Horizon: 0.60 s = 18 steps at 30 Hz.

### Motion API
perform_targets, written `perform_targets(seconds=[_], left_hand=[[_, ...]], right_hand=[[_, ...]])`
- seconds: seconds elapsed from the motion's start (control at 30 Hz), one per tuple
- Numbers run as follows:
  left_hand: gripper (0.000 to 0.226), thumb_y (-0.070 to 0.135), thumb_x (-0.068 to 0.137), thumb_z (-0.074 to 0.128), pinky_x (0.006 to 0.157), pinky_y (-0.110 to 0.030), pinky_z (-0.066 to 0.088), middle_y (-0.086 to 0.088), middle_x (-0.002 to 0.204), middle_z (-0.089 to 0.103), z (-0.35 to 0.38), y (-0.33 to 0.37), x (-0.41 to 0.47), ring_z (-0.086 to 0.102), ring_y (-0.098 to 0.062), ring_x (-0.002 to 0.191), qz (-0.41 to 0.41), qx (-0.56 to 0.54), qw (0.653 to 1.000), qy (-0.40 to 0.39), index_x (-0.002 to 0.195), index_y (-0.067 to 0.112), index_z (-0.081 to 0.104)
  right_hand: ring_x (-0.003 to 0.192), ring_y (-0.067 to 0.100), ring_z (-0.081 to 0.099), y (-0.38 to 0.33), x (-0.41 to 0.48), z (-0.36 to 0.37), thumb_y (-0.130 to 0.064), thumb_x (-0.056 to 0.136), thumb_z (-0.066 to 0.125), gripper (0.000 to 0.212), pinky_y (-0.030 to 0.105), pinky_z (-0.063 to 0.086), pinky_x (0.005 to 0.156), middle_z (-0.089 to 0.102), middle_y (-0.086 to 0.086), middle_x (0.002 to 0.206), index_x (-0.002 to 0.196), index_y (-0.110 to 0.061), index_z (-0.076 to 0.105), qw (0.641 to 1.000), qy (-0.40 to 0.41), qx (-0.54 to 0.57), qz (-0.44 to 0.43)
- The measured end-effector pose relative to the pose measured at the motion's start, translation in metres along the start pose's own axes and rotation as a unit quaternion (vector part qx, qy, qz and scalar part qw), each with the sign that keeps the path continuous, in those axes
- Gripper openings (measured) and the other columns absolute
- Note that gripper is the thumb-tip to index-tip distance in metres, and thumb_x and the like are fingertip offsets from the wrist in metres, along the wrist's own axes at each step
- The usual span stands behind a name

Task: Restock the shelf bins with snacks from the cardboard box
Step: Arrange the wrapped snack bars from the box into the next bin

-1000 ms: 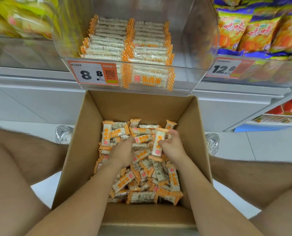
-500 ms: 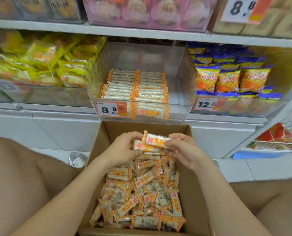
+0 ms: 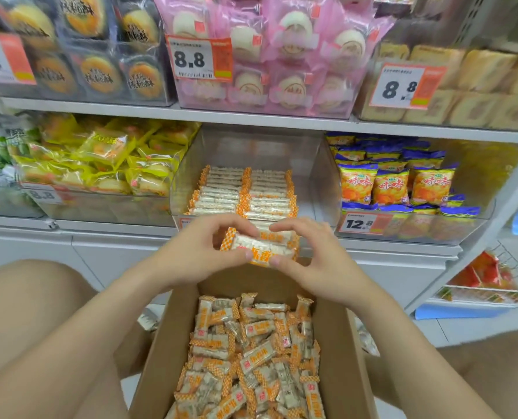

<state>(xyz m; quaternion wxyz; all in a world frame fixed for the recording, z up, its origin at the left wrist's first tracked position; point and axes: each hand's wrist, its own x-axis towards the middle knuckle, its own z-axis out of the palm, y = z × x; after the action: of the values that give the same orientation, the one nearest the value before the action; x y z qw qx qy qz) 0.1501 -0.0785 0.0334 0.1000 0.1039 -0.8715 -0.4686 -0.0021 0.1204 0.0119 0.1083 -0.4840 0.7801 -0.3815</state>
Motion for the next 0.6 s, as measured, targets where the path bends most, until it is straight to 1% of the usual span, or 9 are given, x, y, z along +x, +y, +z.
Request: perform_targets(seconds=[0.03, 0.1, 0.17, 0.23, 0.3, 0.33, 0.43, 0.5, 0.6], left_hand=[[0.029, 0.021, 0.092, 0.081, 0.097, -0.044, 0.054, 0.009, 0.119, 0.073, -0.006, 0.005, 0.004, 0.068, -0.015, 0.111, 0.012, -0.009, 1.000, 0.000, 0.118, 0.032, 0.074], [0.038, 0.016, 0.093, 0.080, 0.093, -0.035, 0.057, 0.011, 0.122, 0.071, -0.015, 0.016, 0.013, 0.068, -0.013, 0.113, 0.036, -0.047, 0.998, -0.001, 0.126, 0.032, 0.069], [0.050, 0.020, 0.095, 0.078, 0.089, -0.033, 0.059, 0.014, 0.130, 0.066, -0.019, 0.021, 0.025, 0.068, -0.012, 0.113, 0.043, -0.053, 0.998, 0.008, 0.138, 0.037, 0.059], [0.049, 0.022, 0.099, 0.070, 0.095, -0.033, 0.056, 0.018, 0.134, 0.061, -0.021, 0.018, 0.042, 0.065, -0.006, 0.116, 0.030, -0.004, 0.998, 0.051, 0.142, 0.037, 0.053], [0.034, 0.021, 0.102, 0.058, 0.096, -0.032, 0.053, 0.018, 0.127, 0.063, -0.022, 0.014, 0.058, 0.063, 0.000, 0.109, 0.010, 0.093, 0.992, 0.087, 0.134, 0.031, 0.060], [0.028, 0.023, 0.102, 0.053, 0.095, -0.032, 0.051, 0.016, 0.123, 0.064, -0.022, 0.013, 0.066, 0.062, -0.002, 0.107, 0.009, 0.156, 0.984, 0.081, 0.127, 0.029, 0.065], [0.029, 0.030, 0.102, 0.051, 0.100, -0.033, 0.045, 0.009, 0.116, 0.061, -0.018, 0.006, 0.090, 0.055, -0.006, 0.110, 0.015, 0.278, 0.959, -0.058, 0.111, 0.024, 0.078], [0.026, 0.041, 0.100, 0.056, 0.109, -0.039, 0.039, 0.009, 0.127, 0.054, -0.014, -0.005, 0.105, 0.047, -0.010, 0.121, -0.017, 0.312, 0.940, -0.138, 0.107, 0.031, 0.079], [0.029, 0.060, 0.085, 0.058, 0.112, -0.048, 0.030, 0.017, 0.144, 0.037, -0.006, -0.019, 0.118, 0.032, -0.019, 0.132, -0.077, 0.352, 0.913, -0.192, 0.100, 0.044, 0.077]], right_hand=[[0.125, -0.001, 0.050, -0.006, 0.004, -0.006, -0.042, 0.093, 0.075, 0.043, 0.011, 0.039, 0.099, 0.061, -0.023, 0.132, 0.134, -0.039, 0.061, 0.999, -0.013, -0.031, -0.023], [0.120, -0.003, 0.056, -0.014, 0.014, -0.022, -0.038, 0.098, 0.070, 0.044, 0.015, 0.044, 0.095, 0.064, -0.020, 0.130, 0.140, -0.032, 0.060, 0.997, -0.044, -0.049, -0.042], [0.118, 0.001, 0.059, -0.014, 0.028, -0.038, -0.035, 0.100, 0.068, 0.043, 0.019, 0.045, 0.092, 0.065, -0.015, 0.131, 0.142, -0.028, 0.059, 0.994, -0.029, -0.091, -0.049], [0.125, 0.010, 0.057, -0.007, 0.046, -0.055, -0.032, 0.102, 0.065, 0.044, 0.027, 0.045, 0.100, 0.064, -0.008, 0.136, 0.145, -0.023, 0.056, 0.988, 0.018, -0.149, -0.039], [0.129, 0.021, 0.056, 0.002, 0.063, -0.068, -0.030, 0.103, 0.063, 0.045, 0.036, 0.045, 0.106, 0.062, 0.000, 0.139, 0.146, -0.021, 0.054, 0.979, 0.029, -0.201, -0.009], [0.129, 0.023, 0.056, 0.006, 0.071, -0.072, -0.030, 0.103, 0.063, 0.045, 0.038, 0.046, 0.106, 0.062, 0.002, 0.139, 0.146, -0.021, 0.053, 0.974, 0.013, -0.226, 0.008], [0.128, 0.023, 0.057, 0.013, 0.091, -0.070, -0.028, 0.100, 0.066, 0.044, 0.037, 0.050, 0.101, 0.063, 0.000, 0.139, 0.143, -0.024, 0.057, 0.952, -0.084, -0.290, 0.043], [0.127, 0.023, 0.055, 0.014, 0.101, -0.066, -0.022, 0.098, 0.066, 0.042, 0.036, 0.051, 0.095, 0.062, 0.000, 0.138, 0.140, -0.026, 0.059, 0.943, -0.140, -0.295, 0.068], [0.122, 0.024, 0.056, 0.015, 0.113, -0.064, -0.014, 0.091, 0.062, 0.044, 0.038, 0.053, 0.092, 0.060, 0.002, 0.134, 0.133, -0.028, 0.060, 0.931, -0.172, -0.311, 0.085]])
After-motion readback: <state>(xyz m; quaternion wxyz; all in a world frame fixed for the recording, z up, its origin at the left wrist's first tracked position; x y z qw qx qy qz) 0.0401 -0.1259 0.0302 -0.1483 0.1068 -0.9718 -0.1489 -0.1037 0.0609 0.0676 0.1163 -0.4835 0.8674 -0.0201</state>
